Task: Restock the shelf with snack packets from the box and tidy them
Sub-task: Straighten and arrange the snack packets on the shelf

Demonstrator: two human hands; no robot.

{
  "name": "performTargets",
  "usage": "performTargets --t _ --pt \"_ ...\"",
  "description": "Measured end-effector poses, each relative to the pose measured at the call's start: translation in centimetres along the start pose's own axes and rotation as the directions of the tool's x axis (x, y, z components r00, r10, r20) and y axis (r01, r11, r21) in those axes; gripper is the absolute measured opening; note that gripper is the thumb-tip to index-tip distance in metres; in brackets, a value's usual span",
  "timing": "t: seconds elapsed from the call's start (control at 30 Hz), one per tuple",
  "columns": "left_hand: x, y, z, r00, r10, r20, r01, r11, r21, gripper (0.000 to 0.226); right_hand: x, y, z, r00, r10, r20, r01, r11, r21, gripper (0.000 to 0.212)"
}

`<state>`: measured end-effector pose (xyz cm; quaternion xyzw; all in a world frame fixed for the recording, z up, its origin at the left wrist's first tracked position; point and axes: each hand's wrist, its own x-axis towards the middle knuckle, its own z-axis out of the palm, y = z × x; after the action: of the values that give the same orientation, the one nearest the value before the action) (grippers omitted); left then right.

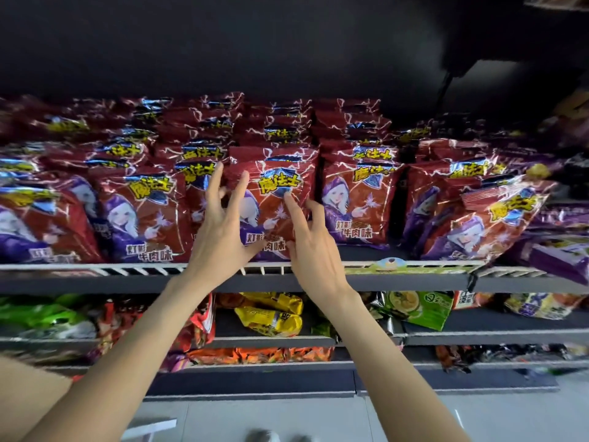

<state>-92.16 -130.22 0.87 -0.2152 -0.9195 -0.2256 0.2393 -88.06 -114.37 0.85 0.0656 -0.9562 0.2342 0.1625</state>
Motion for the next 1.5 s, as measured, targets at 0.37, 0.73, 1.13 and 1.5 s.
performTargets --t 0.37,0.73,1.13,1.5 --pt "1.0 0.4 -0.2 0.994 0.097 -0.041 -0.084 0.966 0.245 0.108 0.5 1.0 -0.6 0.991 -0.069 -0.115 0.066 0.997 -0.033 0.078" --pt "2.5 11.8 2.5 0.945 0.327 0.004 -0.295 0.857 -0.423 0.034 -8.8 10.3 -8.8 0.696 0.211 -0.686 -0.161 0.977 0.137 0.023" --pt "2.8 22.2 8.6 0.973 0.067 0.223 0.084 0.791 -0.606 0.055 -9.1 16.9 -12.0 0.857 0.322 -0.403 -0.26 0.944 0.202 0.056" --pt "3.1 18.1 8.0 0.985 -0.168 -0.026 0.131 0.846 -0.517 0.035 -6.1 14.7 -11.0 0.911 0.093 -0.403 -0.12 0.992 -0.043 0.052"
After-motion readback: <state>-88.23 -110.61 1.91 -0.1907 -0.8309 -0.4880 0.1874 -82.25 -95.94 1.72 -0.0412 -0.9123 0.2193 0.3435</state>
